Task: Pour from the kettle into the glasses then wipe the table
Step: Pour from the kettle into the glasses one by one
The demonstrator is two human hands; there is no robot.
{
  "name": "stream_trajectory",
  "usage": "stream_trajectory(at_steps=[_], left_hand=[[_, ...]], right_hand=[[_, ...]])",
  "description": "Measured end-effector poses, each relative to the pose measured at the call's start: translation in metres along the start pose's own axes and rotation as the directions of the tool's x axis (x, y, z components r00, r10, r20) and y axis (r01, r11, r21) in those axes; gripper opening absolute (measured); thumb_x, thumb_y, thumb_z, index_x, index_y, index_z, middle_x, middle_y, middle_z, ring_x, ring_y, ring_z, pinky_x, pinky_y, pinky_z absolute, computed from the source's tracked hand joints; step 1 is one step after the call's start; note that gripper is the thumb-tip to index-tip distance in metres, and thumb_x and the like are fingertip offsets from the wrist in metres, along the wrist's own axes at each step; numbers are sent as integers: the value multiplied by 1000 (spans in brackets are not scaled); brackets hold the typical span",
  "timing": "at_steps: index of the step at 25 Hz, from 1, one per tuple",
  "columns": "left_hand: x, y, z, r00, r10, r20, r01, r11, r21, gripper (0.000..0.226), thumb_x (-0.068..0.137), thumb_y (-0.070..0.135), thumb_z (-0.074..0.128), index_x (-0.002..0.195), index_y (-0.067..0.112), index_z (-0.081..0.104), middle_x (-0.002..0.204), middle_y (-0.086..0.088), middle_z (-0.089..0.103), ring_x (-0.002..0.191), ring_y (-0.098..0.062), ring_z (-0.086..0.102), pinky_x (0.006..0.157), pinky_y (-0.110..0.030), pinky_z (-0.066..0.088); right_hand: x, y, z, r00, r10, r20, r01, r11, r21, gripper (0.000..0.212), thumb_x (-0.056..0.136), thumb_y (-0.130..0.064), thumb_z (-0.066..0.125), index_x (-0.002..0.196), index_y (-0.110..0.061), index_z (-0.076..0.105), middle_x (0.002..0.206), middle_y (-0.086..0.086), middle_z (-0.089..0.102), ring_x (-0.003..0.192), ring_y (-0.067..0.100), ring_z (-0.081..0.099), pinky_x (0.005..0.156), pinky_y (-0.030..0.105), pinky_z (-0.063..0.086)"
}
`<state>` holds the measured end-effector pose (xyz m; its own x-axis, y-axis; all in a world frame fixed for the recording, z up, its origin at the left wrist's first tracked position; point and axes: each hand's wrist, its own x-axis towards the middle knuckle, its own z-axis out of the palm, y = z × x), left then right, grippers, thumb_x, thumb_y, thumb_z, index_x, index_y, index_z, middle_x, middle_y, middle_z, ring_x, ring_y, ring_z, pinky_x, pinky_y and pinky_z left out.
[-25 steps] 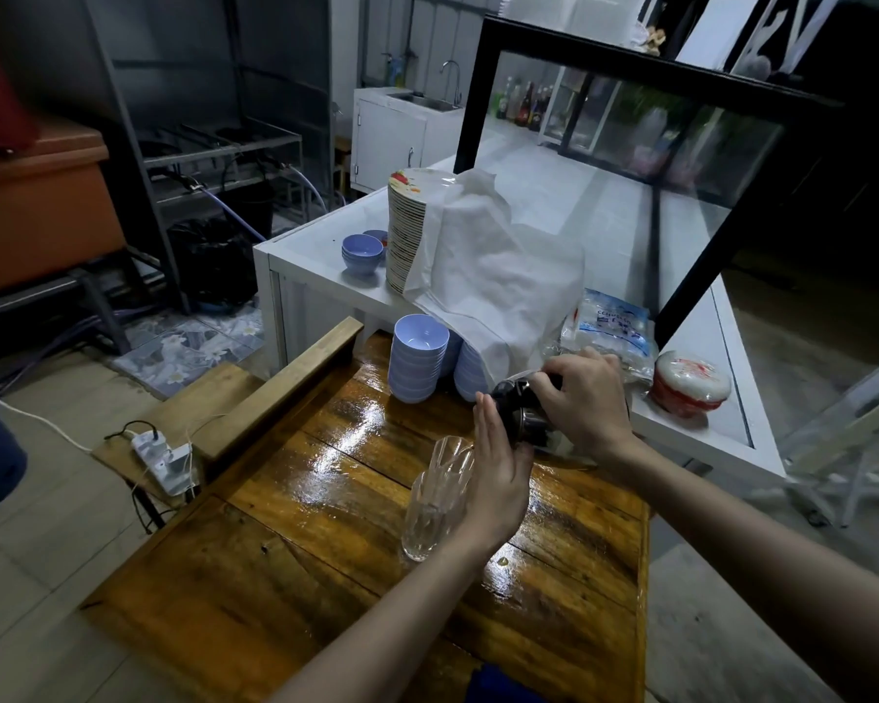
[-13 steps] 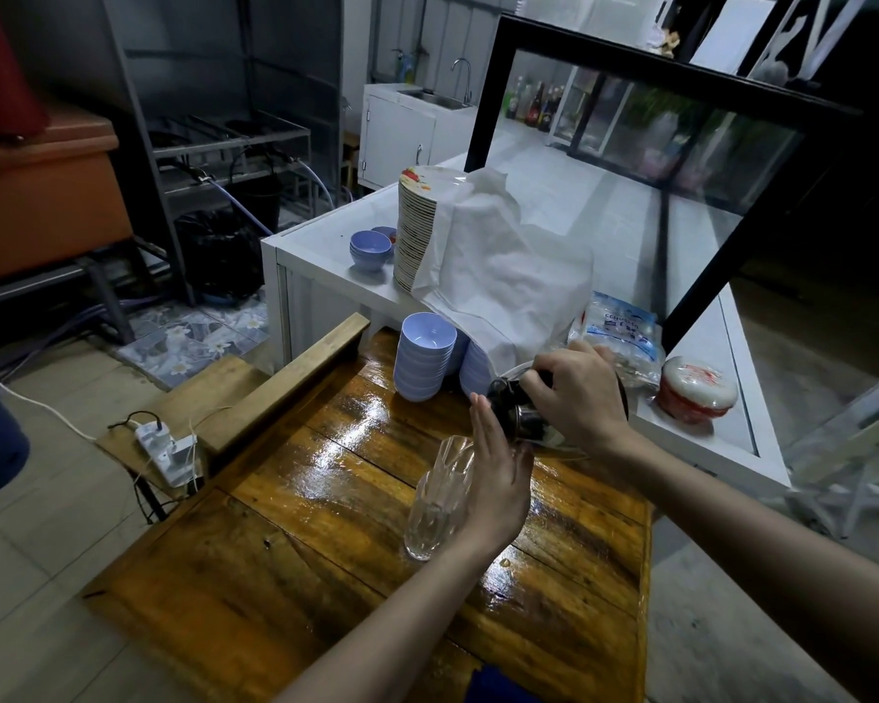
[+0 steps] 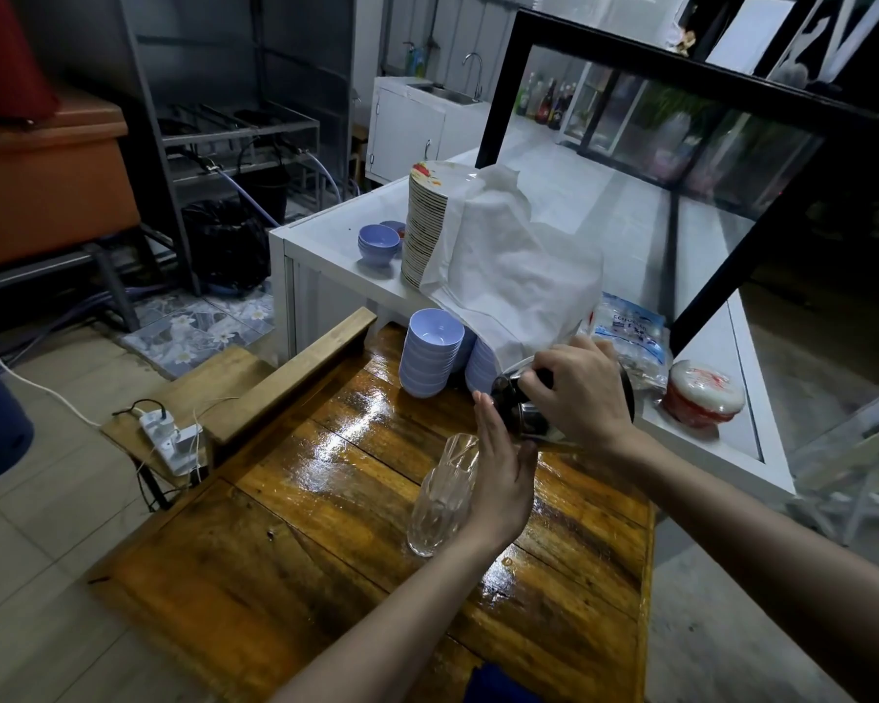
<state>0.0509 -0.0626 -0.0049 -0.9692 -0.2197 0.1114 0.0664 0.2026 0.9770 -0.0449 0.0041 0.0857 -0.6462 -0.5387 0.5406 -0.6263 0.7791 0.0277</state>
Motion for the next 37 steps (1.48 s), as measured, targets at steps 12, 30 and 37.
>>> stream_trajectory(at_steps=[12, 30, 37], left_hand=[[3, 1, 0, 1000, 6, 19, -7, 1000, 23, 75, 101, 36, 33, 146, 25, -25, 156, 6, -30, 145, -10, -23, 120, -31, 1], [27, 5, 89, 792, 75, 606, -379, 838, 392, 57, 103, 30, 31, 153, 12, 10, 162, -1, 0, 148, -9, -3, 120, -23, -1], [34, -38, 128, 570, -86, 817, -630, 592, 502, 59, 103, 36, 21, 152, 14, -3, 161, -4, -9, 148, -14, -11, 119, -26, -8]], right_hand=[[-2, 6, 3, 1000, -20, -22, 20, 1000, -14, 34, 82, -32, 50, 58, -11, 61, 62, 3, 65, 66, 21, 45, 71, 36, 26], [-188, 86, 35, 123, 947, 297, -691, -133, 710, 28, 87, -27, 57, 64, -20, 72, 70, 3, 70, 73, 26, 66, 68, 41, 55], [-235, 100, 81, -183, 887, 424, -551, -450, 703, 26, 85, -19, 53, 65, -18, 69, 68, 4, 69, 73, 29, 68, 68, 42, 58]])
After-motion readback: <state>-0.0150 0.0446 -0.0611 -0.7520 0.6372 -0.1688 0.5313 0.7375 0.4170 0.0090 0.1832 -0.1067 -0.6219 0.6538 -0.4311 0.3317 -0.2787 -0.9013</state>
